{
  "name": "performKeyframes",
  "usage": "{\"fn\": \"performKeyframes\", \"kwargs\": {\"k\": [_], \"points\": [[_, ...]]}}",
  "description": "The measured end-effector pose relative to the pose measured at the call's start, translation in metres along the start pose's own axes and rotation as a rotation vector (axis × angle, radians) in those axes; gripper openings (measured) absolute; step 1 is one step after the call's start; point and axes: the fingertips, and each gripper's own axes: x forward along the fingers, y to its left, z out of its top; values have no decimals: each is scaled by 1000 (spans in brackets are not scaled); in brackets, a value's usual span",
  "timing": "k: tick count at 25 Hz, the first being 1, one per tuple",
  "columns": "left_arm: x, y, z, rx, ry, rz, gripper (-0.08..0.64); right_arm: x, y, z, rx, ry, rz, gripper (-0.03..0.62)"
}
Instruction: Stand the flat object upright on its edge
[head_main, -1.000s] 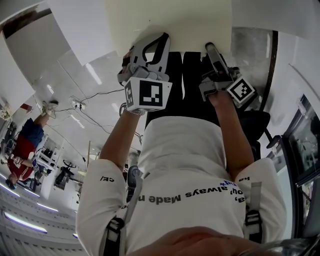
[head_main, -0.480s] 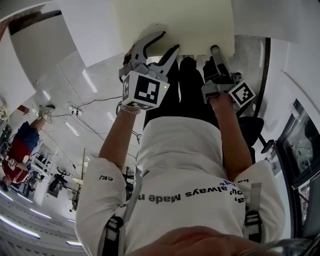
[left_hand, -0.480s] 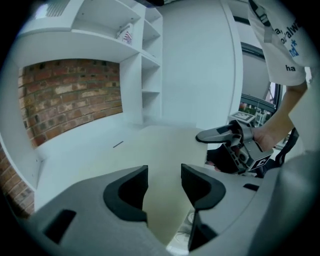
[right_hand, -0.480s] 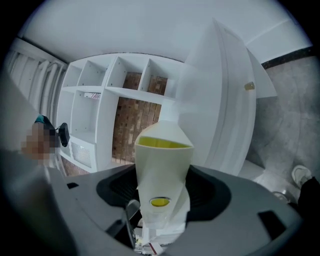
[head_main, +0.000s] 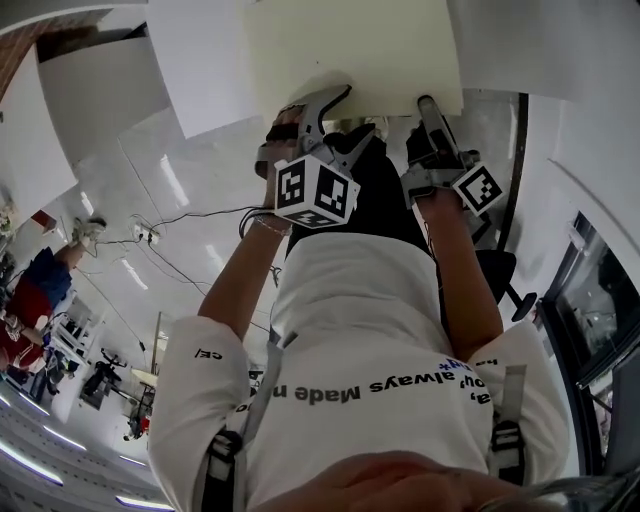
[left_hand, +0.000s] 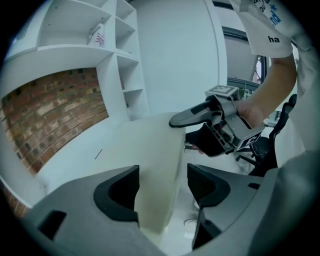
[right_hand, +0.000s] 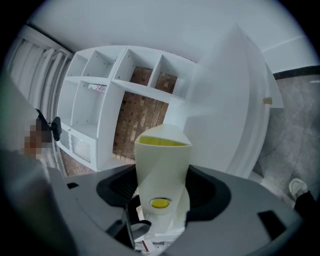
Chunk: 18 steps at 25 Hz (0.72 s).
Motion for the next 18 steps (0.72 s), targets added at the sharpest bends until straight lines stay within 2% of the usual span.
{"fn": "performKeyframes", "kwargs": {"k": [5,18], "points": [[-6,8,2,56,24,30,281,4,24,2,-17,11,12,296],[-33,44,12,56,22,131,290,21,101,7,-107,37,166,296]]}}
